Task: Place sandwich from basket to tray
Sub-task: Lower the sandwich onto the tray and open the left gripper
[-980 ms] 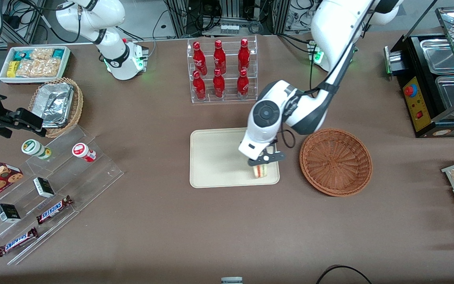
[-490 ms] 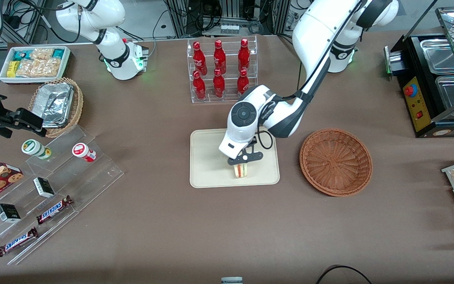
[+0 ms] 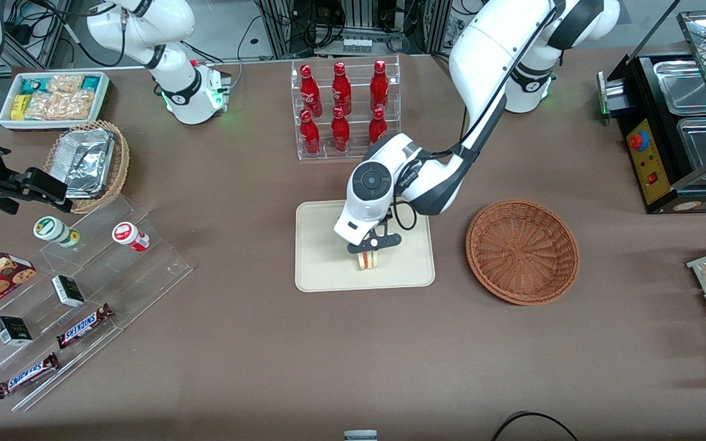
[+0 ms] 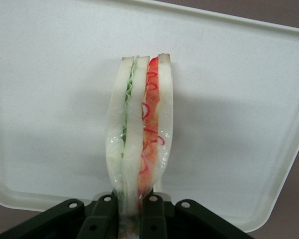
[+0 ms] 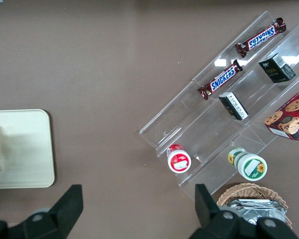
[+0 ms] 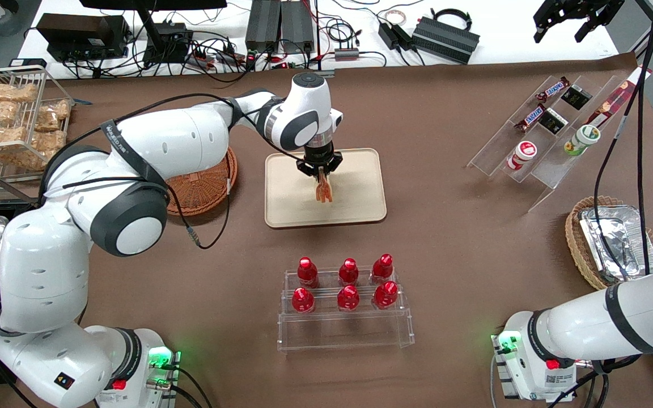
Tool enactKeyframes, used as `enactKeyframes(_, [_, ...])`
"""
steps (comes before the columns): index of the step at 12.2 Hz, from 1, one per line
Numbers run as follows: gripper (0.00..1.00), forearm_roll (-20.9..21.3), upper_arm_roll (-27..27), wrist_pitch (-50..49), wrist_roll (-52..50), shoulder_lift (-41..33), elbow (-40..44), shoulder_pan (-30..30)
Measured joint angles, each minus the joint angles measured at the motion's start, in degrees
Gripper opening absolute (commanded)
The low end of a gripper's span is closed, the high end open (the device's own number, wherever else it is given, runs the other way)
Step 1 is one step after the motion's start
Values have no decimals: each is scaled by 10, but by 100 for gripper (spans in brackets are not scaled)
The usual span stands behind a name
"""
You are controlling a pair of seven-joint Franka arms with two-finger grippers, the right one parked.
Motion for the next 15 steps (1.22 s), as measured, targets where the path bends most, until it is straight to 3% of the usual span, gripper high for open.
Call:
enactKeyframes(3, [3,-1,0,0,-7,21,20,0])
enactKeyframes(4, [10,-1,0,0,-8,26,25,0])
enactKeyframes(5, [47,-1,0,0,-9,28,28,0])
enactKeyframes(6, [99,-1,0,0,-9,29,29,0])
enactKeyframes(15, [100,0,-3,-14,-14,21,49,-5])
